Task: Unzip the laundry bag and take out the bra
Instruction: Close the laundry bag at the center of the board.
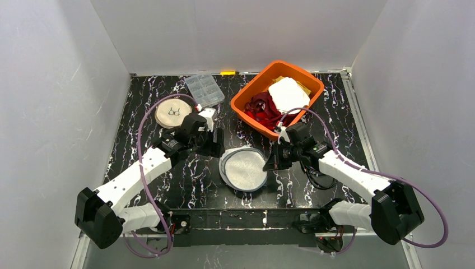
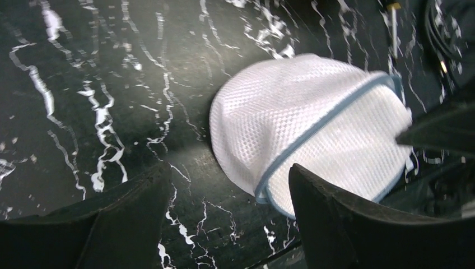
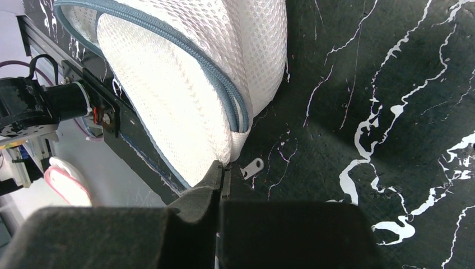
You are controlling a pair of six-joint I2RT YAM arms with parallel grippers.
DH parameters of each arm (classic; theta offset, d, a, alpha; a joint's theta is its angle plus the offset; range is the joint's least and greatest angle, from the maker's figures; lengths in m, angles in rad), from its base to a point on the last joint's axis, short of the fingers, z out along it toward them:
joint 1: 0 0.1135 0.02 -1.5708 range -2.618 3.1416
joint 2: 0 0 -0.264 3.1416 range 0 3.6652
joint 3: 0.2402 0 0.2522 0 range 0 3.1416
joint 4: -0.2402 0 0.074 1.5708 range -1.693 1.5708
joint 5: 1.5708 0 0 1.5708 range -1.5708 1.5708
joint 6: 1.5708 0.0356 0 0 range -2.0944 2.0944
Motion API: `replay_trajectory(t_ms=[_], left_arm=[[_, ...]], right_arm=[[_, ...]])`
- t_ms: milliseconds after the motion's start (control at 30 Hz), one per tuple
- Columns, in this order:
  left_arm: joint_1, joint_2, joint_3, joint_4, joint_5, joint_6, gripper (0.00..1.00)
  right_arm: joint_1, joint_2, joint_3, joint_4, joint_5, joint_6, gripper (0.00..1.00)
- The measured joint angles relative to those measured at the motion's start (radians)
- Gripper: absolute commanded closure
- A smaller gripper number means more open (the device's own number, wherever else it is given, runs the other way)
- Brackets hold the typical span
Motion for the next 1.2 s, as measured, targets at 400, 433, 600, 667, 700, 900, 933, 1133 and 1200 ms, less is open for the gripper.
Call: replay_trajectory(t_ms=[400,433,600,667,700,900,933,1133,1200], left_arm=[[-0.016,-0.026,-0.072,0.114,0.275,0.233,0.22],[-0.018,-0.015,-0.072,0.121,0.281,0.241,0.24],[-0.022,0.057,-0.072,0.129,0.296,0.25,0.54],[-0.022,0.085,-0.072,0.126,0.294,0.238,0.7],[-0.022,0.096,-0.071,0.124,0.292,0.23,0.75],[-0.023,0.102,-0.072,0.137,0.299,0.154,0.89],[-0.023,0.098,-0.074,0.146,0.307,0.137,0.92],[-0.021,0.063,-0.095,0.187,0.391,0.011,1.0],[-0.02,0.053,-0.112,0.205,0.424,-0.041,1.0]], right_arm=[[0.0,0.0,0.001,0.022,-0.054,0.0,0.99],[0.0,0.0,0.001,0.029,-0.064,0.003,0.99],[0.0,-0.002,0.001,0.05,-0.09,0.003,0.99],[0.0,-0.01,0.001,0.05,-0.097,0.003,0.99],[0.0,-0.016,0.001,0.05,-0.099,0.002,0.99],[0.0,-0.064,0.003,0.042,-0.116,-0.008,0.99],[0.0,-0.072,0.003,0.037,-0.118,-0.01,0.99],[-0.001,-0.144,0.003,-0.008,-0.132,-0.014,0.99],[-0.001,-0.175,0.003,-0.026,-0.137,-0.01,0.99]])
